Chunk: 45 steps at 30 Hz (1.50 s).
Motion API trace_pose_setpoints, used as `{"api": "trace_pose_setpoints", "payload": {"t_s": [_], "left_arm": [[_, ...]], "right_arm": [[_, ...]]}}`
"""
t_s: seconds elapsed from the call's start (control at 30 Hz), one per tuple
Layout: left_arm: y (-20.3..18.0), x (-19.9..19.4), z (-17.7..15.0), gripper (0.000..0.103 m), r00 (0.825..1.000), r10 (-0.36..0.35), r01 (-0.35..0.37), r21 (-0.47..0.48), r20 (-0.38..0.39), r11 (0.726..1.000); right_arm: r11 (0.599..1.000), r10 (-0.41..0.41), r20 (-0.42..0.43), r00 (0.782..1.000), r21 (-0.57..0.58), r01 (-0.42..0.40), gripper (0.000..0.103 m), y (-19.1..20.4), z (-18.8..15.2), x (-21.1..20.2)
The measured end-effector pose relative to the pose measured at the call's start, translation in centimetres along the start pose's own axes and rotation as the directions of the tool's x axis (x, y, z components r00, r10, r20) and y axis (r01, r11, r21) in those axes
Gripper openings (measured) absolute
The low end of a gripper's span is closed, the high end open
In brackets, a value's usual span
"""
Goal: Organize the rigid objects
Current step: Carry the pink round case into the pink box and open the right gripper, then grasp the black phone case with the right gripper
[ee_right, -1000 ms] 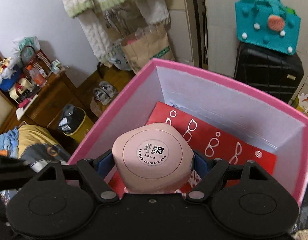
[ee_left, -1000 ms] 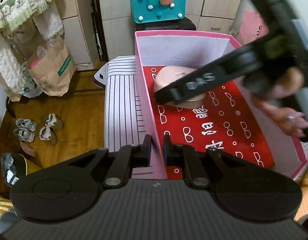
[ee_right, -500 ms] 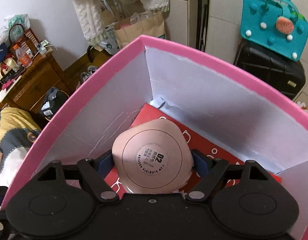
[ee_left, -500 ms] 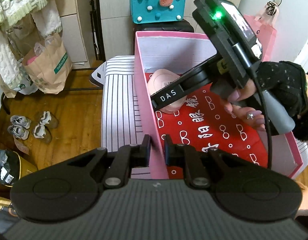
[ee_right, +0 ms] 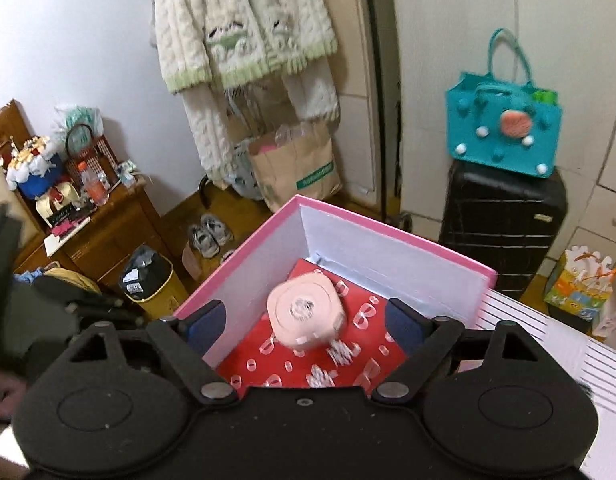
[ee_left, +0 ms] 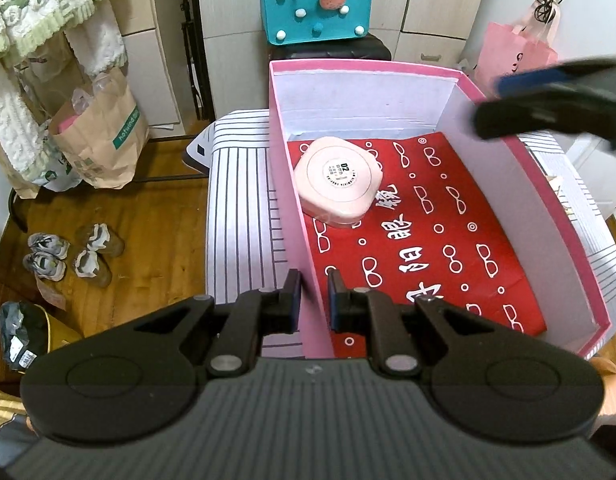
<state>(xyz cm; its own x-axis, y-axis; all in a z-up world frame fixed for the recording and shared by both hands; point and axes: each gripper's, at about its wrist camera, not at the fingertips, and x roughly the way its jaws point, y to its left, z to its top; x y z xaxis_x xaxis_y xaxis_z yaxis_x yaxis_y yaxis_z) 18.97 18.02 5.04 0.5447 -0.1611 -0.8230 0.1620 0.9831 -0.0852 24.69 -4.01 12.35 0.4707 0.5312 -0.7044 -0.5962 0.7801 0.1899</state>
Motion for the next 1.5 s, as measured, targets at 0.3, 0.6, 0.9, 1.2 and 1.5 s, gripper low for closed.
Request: {"api": "trace_pose_setpoints", "payload": {"t_s": [0.3, 0.6, 0.9, 1.2, 1.5], "left_arm": [[-0.6, -0.1, 0.2, 0.013, 0.999, 0.038, -0.038, 0.001, -0.016, 0.999], [-1.1, 0.1, 0.4, 0.013, 0.997, 0.063, -0.063, -0.013, -0.034, 0.998], [-1.6, 0.1, 0.2, 0.013, 0.995, 0.090, -0.091, -0.024, -0.031, 0.996], [-1.8, -0.3, 0.2, 0.013, 0.993, 0.110, -0.111, -0.038, -0.030, 0.993], [-2.3, -0.5, 0.3, 0.010, 0.991, 0.133, -0.133, -0.008, -0.030, 0.991]], "right_arm": [[0.989, -0.145, 0.175, 0.974, 0.027, 0.143, 0.097, -2.5, -7.7, -5.7], [0.981, -0.195, 0.139, 0.971, 0.015, 0.194, 0.097, -5.6, -14.8, -7.0], [0.982, -0.189, 0.009, 0.982, 0.026, 0.188, 0.090, -7.8, -19.7, -5.1], [0.982, -0.187, -0.044, 0.981, -0.022, 0.186, 0.079, -9.6, -20.3, -3.2], [0.982, -0.186, -0.089, 0.978, -0.020, 0.185, 0.072, -9.8, -19.8, -1.3]]}}
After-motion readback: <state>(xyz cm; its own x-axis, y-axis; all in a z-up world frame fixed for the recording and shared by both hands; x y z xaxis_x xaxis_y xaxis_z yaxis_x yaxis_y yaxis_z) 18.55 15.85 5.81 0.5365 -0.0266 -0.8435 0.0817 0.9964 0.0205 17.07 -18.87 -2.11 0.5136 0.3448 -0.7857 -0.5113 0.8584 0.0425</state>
